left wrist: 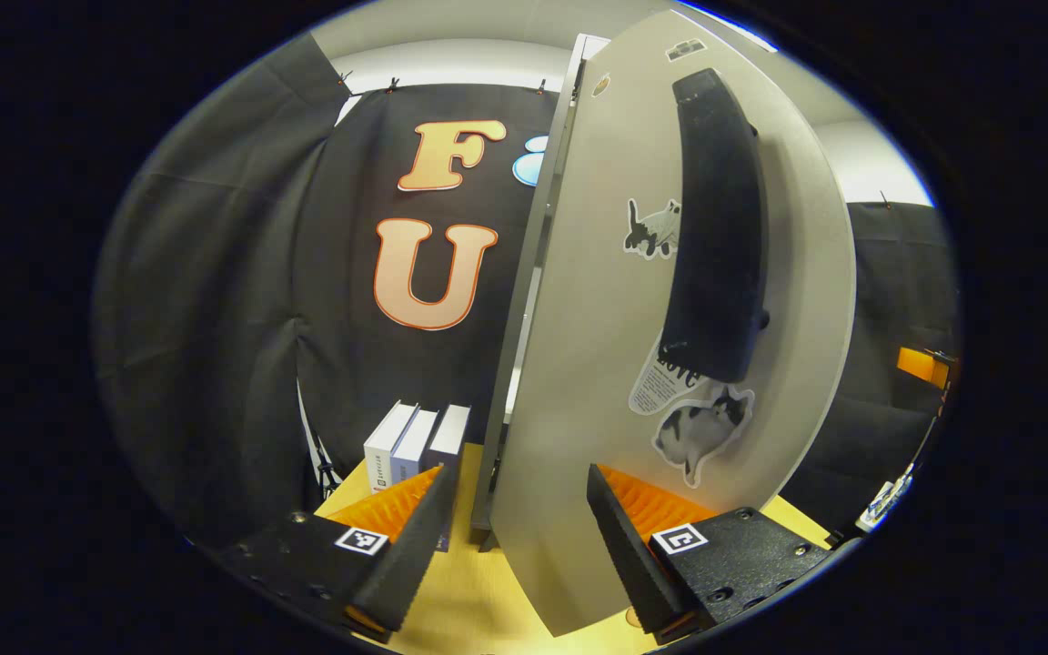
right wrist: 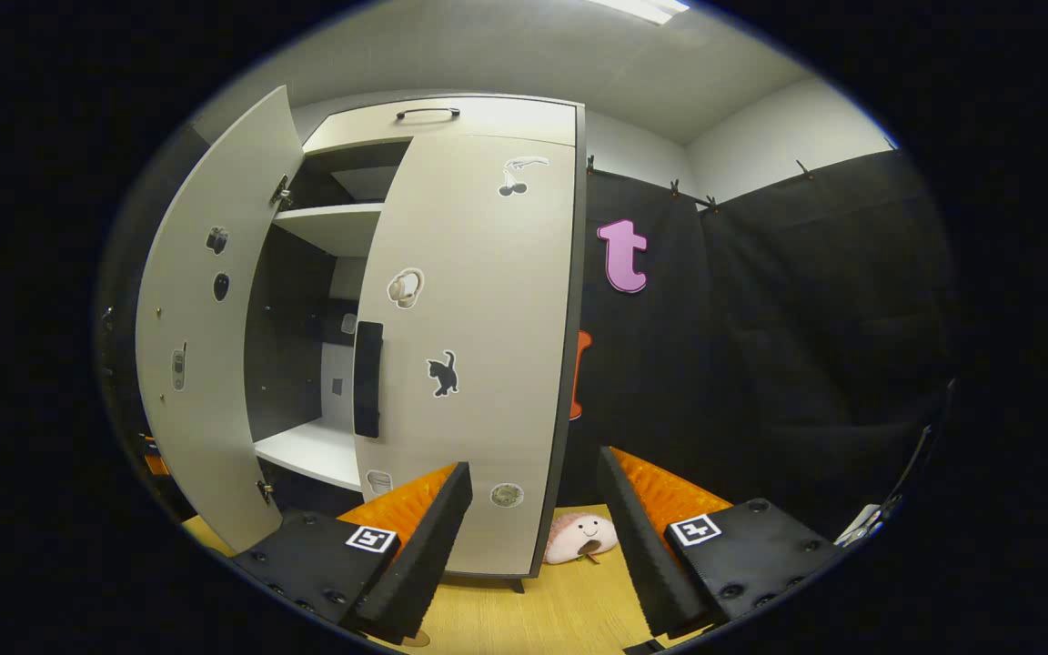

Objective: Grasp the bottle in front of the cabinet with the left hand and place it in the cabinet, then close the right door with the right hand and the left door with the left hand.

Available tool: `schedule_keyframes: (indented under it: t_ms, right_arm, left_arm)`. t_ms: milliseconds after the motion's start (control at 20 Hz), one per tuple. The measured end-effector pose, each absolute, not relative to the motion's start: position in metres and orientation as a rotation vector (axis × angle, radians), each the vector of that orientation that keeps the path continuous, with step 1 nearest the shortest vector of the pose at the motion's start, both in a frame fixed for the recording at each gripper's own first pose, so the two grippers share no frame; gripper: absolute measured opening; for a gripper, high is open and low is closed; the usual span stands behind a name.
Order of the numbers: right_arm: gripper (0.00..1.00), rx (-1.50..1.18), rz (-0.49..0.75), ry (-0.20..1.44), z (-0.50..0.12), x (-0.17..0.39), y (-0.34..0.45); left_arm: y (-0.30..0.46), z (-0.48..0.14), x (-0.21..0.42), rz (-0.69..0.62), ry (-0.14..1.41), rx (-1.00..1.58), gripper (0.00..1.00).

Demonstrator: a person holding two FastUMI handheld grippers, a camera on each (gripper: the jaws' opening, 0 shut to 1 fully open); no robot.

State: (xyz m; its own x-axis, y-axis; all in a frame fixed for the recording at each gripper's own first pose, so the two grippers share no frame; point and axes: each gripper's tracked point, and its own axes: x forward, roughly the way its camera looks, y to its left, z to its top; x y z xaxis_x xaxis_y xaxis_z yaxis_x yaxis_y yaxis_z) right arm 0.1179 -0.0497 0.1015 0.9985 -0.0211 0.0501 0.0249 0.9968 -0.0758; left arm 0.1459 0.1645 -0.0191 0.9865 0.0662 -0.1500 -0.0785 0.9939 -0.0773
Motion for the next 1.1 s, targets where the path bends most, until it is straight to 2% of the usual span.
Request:
schedule_keyframes:
  t_ms: [100, 150, 550, 600, 650, 700, 800, 1000, 1050, 1100]
  right_arm:
    - [0.94, -0.080, -0.027, -0.051, 0.103, 0.117, -0.057]
    - [0.94, -0.079, -0.027, -0.051, 0.104, 0.117, -0.059]
    - [0.93, -0.077, 0.023, -0.047, 0.108, 0.142, -0.075]
    - [0.93, -0.078, 0.032, -0.046, 0.108, 0.147, -0.077]
    - [0.93, -0.078, 0.038, -0.043, 0.108, 0.153, -0.079]
    - [0.93, -0.080, 0.045, -0.040, 0.107, 0.158, -0.081]
    - [0.93, -0.084, 0.055, -0.030, 0.104, 0.167, -0.084]
    - [0.94, -0.083, 0.057, -0.012, 0.095, 0.186, -0.097]
    - [0.94, -0.082, 0.057, -0.008, 0.093, 0.190, -0.101]
    - [0.93, -0.084, 0.053, -0.002, 0.091, 0.194, -0.105]
  left_arm:
    - [0.157, -0.020, 0.149, 0.083, 0.154, -0.074, 0.88]
    - [0.155, -0.020, 0.150, 0.089, 0.155, -0.063, 0.93]
    - [0.142, -0.024, 0.167, 0.180, 0.160, 0.005, 0.93]
    - [0.141, -0.026, 0.171, 0.185, 0.163, -0.003, 0.93]
    - [0.140, -0.028, 0.176, 0.190, 0.165, -0.009, 0.89]
    - [0.136, -0.030, 0.180, 0.194, 0.168, -0.013, 0.93]
    - [0.128, -0.030, 0.184, 0.196, 0.169, -0.017, 0.93]
    - [0.108, -0.043, 0.210, 0.177, 0.187, -0.028, 0.94]
    - [0.104, -0.045, 0.217, 0.175, 0.192, -0.023, 0.89]
    - [0.104, -0.049, 0.225, 0.188, 0.198, -0.010, 0.90]
